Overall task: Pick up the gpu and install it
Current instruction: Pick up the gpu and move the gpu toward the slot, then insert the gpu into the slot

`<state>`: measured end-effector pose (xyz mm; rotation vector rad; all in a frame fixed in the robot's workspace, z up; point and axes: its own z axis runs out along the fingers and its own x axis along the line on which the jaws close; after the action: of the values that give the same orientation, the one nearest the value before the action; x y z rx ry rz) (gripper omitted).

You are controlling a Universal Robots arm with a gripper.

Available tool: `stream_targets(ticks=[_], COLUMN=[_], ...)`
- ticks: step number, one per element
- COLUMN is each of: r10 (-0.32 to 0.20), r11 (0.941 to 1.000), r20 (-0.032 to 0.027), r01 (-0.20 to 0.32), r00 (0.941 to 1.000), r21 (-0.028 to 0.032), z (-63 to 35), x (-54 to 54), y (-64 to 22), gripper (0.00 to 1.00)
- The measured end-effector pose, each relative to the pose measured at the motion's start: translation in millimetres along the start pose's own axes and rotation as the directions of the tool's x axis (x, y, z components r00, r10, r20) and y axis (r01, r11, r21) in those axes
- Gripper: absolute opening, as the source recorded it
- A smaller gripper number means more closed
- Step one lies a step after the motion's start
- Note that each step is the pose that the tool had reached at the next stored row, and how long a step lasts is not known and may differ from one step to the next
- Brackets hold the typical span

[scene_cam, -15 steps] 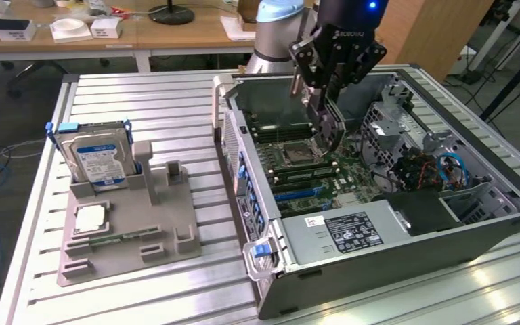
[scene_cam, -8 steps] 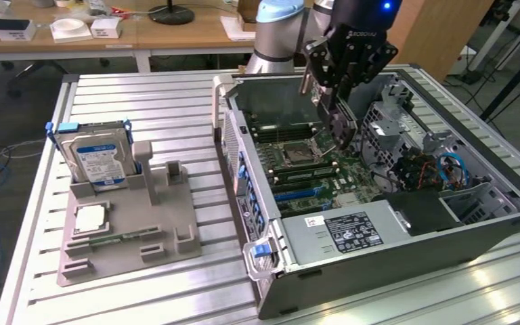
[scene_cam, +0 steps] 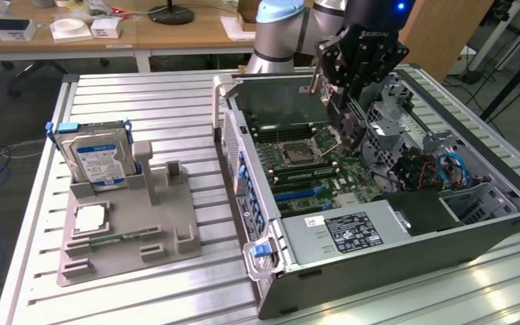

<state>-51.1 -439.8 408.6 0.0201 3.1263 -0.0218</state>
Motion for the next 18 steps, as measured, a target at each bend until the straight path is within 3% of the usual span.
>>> stream_targets(ticks=[4,18], r10=[0.0,0.0], r11=[1.0,1.0], r20=[-0.0002,-0.0002], r01=[0.0,0.0], r00=[1.0,1.0], r21=[0.0001,0.0], z=[0.1,0.1], x=[-5.7,-6.2], y=[0.0,0.1], gripper=[0.26,0.26])
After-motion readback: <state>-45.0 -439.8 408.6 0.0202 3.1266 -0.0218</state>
